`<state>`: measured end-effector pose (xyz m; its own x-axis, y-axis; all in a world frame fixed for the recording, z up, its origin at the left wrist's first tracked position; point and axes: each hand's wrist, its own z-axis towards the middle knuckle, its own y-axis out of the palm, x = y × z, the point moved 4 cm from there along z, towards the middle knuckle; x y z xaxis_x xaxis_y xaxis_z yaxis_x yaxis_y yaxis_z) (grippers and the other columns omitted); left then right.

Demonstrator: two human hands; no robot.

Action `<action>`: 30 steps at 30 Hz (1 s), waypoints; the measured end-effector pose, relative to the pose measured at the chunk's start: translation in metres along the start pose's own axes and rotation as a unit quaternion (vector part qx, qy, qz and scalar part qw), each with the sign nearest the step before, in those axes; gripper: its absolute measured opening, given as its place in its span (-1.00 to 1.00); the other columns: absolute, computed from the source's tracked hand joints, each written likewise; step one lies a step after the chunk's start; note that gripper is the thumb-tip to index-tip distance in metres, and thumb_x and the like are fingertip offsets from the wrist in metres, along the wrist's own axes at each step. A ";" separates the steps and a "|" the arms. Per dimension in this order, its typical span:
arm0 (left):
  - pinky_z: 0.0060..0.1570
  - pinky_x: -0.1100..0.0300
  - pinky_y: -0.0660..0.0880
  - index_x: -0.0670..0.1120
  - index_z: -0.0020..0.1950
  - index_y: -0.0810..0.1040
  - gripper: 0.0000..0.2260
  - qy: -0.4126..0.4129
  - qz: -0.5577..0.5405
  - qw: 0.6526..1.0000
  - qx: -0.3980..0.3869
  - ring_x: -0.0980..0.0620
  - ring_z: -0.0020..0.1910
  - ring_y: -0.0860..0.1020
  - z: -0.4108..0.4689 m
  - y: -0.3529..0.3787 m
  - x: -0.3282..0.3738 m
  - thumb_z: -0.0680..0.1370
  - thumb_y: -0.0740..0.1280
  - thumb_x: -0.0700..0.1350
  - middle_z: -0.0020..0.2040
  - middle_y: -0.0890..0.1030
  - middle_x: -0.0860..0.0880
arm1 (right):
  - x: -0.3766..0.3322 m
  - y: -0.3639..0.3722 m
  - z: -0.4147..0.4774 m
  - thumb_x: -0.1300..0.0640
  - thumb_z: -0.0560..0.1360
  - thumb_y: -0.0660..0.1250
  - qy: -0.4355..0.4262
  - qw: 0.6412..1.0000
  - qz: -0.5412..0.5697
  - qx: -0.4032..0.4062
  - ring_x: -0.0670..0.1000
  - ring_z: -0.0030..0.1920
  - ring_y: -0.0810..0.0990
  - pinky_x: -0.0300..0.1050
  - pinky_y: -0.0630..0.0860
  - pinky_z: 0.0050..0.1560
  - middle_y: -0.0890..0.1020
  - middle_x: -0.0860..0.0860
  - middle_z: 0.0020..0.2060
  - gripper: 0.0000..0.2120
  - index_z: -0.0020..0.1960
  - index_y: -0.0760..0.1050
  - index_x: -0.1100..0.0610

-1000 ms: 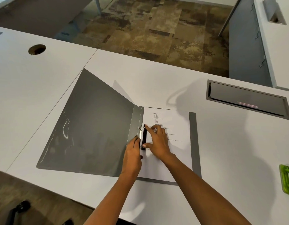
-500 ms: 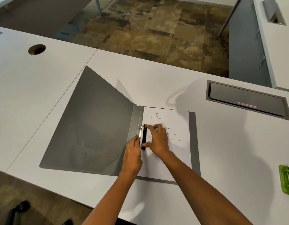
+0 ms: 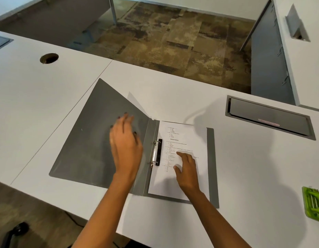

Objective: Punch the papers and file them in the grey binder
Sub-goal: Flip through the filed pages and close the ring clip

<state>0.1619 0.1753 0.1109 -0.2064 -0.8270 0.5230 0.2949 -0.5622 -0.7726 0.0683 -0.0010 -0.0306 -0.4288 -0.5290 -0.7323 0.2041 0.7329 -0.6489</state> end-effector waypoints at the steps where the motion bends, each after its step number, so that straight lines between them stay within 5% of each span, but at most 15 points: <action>1: 0.44 -0.08 0.17 -0.15 0.36 0.40 -0.56 -0.011 0.032 0.999 0.019 -0.11 0.41 0.31 0.010 -0.011 -0.002 0.48 0.25 -0.33 0.40 0.40 -0.12 | 0.004 -0.001 -0.004 0.17 0.50 0.34 0.002 1.000 -0.009 0.000 0.03 0.41 0.30 -0.12 0.29 0.37 0.35 0.02 0.40 -0.51 0.39 0.31 0.06; 6: 0.46 -0.13 -0.06 -0.16 0.45 0.25 -0.47 -0.128 0.123 0.984 0.016 -0.18 0.51 0.12 0.043 -0.044 -0.023 0.50 0.29 -0.19 0.50 0.22 -0.20 | 0.016 -0.004 -0.014 0.23 0.51 0.32 0.003 0.999 -0.037 -0.007 0.03 0.43 0.28 -0.11 0.27 0.40 0.34 0.04 0.41 -0.55 0.38 0.34 0.08; 11: 0.36 -0.17 0.17 -0.20 0.46 0.23 -0.46 -0.205 0.101 0.973 -0.039 -0.26 0.42 0.27 0.048 -0.057 -0.032 0.54 0.28 -0.07 0.46 0.27 -0.25 | 0.015 -0.006 -0.014 0.25 0.52 0.31 -0.004 0.999 -0.038 -0.013 0.04 0.42 0.29 -0.14 0.26 0.39 0.35 0.05 0.41 -0.58 0.36 0.37 0.10; 14: 0.25 -0.16 0.27 -0.21 0.42 0.28 -0.52 -0.224 0.093 0.969 -0.041 -0.31 0.30 0.37 0.044 -0.065 -0.027 0.55 0.26 -0.05 0.36 0.37 -0.28 | 0.015 -0.008 -0.013 0.25 0.51 0.31 -0.004 1.000 -0.028 -0.009 0.05 0.41 0.31 -0.15 0.26 0.39 0.37 0.06 0.39 -0.60 0.33 0.40 0.12; 20: 0.35 -0.21 0.13 -0.25 0.38 0.30 -0.50 -0.241 0.145 0.958 -0.046 -0.33 0.40 0.23 0.042 -0.072 -0.040 0.53 0.30 -0.03 0.40 0.33 -0.30 | 0.017 -0.011 -0.013 0.28 0.50 0.32 -0.019 0.999 -0.030 -0.021 0.06 0.40 0.34 -0.17 0.27 0.38 0.40 0.08 0.37 -0.62 0.31 0.42 0.14; 30: 0.11 -0.10 0.39 -0.18 0.41 0.29 -0.52 -0.230 0.067 0.968 -0.070 -0.28 0.23 0.44 0.040 -0.093 -0.014 0.56 0.26 -0.01 0.26 0.49 -0.23 | 0.021 -0.013 -0.011 0.29 0.48 0.35 -0.018 1.000 -0.018 -0.016 0.06 0.36 0.38 -0.22 0.28 0.34 0.44 0.08 0.33 -0.67 0.23 0.48 0.15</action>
<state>0.1744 0.2393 0.1898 0.2721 -0.8251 0.4951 0.1545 -0.4704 -0.8688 0.0466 -0.0170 -0.0350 -0.4033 -0.5693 -0.7164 0.1603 0.7268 -0.6679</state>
